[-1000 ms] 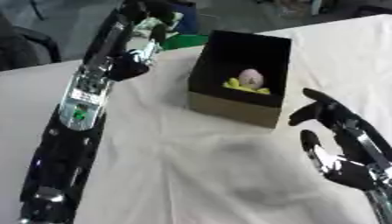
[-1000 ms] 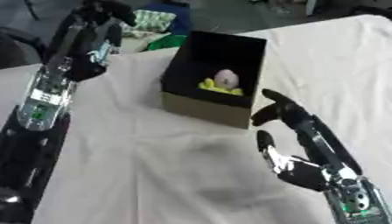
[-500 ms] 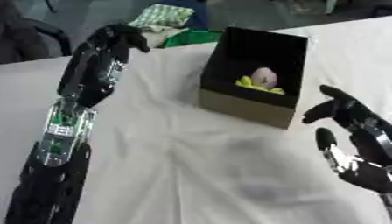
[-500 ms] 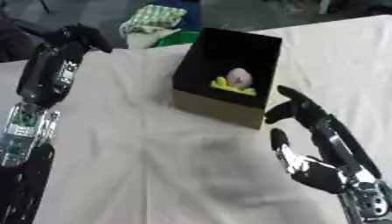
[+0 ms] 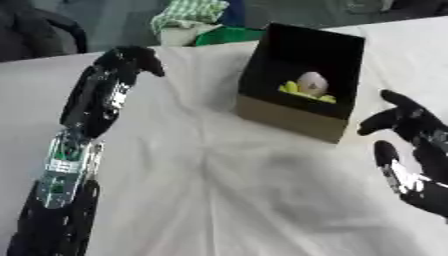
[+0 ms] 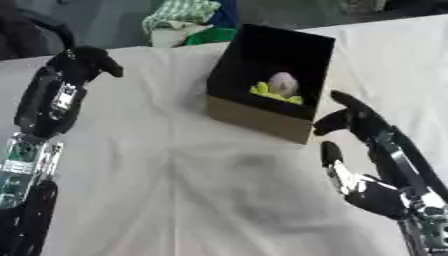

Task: Pick up objects on the table and place them in the box.

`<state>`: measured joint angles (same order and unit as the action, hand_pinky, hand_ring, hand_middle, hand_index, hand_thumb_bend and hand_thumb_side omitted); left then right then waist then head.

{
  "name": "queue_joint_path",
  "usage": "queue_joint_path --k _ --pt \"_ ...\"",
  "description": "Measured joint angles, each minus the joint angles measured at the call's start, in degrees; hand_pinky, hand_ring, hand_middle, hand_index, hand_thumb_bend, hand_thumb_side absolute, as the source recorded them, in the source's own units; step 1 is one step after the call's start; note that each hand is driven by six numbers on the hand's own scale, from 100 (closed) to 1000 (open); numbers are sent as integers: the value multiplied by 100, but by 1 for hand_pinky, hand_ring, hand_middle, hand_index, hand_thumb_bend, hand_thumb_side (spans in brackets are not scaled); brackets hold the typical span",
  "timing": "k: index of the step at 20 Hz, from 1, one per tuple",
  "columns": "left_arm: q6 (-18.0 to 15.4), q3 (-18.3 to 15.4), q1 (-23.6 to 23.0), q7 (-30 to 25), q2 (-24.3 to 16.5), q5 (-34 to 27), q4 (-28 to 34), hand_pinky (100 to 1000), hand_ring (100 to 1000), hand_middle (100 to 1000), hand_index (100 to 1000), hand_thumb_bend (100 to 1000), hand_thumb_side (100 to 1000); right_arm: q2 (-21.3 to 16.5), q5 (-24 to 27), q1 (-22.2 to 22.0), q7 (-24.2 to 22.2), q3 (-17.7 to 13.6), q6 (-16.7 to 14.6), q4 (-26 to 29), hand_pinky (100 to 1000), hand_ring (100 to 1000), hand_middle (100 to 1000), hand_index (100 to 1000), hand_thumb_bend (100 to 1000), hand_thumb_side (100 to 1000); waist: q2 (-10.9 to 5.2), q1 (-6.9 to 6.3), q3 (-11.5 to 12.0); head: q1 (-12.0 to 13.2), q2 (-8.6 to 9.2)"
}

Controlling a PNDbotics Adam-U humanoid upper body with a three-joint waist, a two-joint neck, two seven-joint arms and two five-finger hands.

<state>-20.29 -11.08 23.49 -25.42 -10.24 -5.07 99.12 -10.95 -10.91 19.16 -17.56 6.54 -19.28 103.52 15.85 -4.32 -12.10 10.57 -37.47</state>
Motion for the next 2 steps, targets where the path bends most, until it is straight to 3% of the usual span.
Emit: queue_joint_path --k 2 --pt "40 -12 -63 -21 17 -8 37 741 609 598 751 100 684 4 13 2 -10 18 -7 0 829 666 650 1000 100 470 0 33 3 20 -31"
